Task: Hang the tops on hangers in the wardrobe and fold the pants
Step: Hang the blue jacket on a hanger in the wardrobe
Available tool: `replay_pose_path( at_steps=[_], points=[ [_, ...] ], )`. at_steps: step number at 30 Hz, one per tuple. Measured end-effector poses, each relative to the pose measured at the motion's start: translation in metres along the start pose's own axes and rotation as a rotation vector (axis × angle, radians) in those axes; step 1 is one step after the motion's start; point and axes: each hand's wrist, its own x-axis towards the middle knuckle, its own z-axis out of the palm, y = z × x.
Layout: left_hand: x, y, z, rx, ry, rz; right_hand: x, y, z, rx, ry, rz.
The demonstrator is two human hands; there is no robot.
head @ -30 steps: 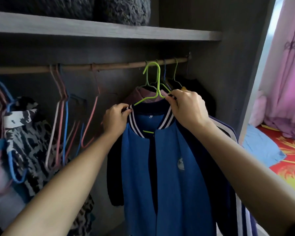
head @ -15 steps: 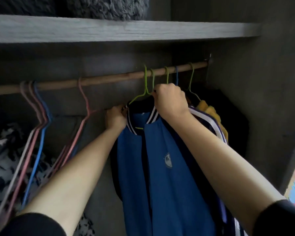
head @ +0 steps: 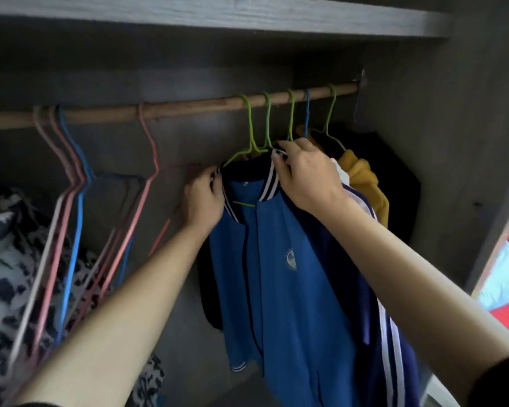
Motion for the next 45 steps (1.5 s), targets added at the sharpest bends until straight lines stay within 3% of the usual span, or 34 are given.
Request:
replay_pose_path(
  at_steps=[4,7,11,15,21,34,40,45],
  points=[
    [-0.049,0.034,-0.025,-0.051,0.077,0.131,-0.062,0.008,-0.018,-0.212,0.181,0.016],
    [-0.109,0.046,-0.031,-0.038,0.032,0.208,-0.138,0.017,-0.027,-0.275,0.157,0.175],
    [-0.210,0.066,-0.014,-0.103,-0.100,0.243,-0.271,0.023,-0.056,-0.297,-0.037,0.428],
    [-0.314,0.118,0.008,-0.230,-0.339,0.306,-0.395,0.036,-0.132,-0.505,-0.205,0.632],
    [-0.396,0.219,0.031,-0.310,-0.604,0.432,-0.502,0.058,-0.253,-0.742,-0.176,0.798],
    [-0.527,0.528,0.121,-0.401,-0.822,0.788,-0.663,0.176,-0.464,-0.846,-0.063,1.069],
    [-0.553,0.609,0.161,-0.452,-0.817,0.832,-0.689,0.237,-0.526,-0.867,-0.070,1.101],
    [-0.561,0.653,0.230,-0.472,-0.825,0.819,-0.697,0.311,-0.530,-0.819,-0.094,1.146]
  ],
)
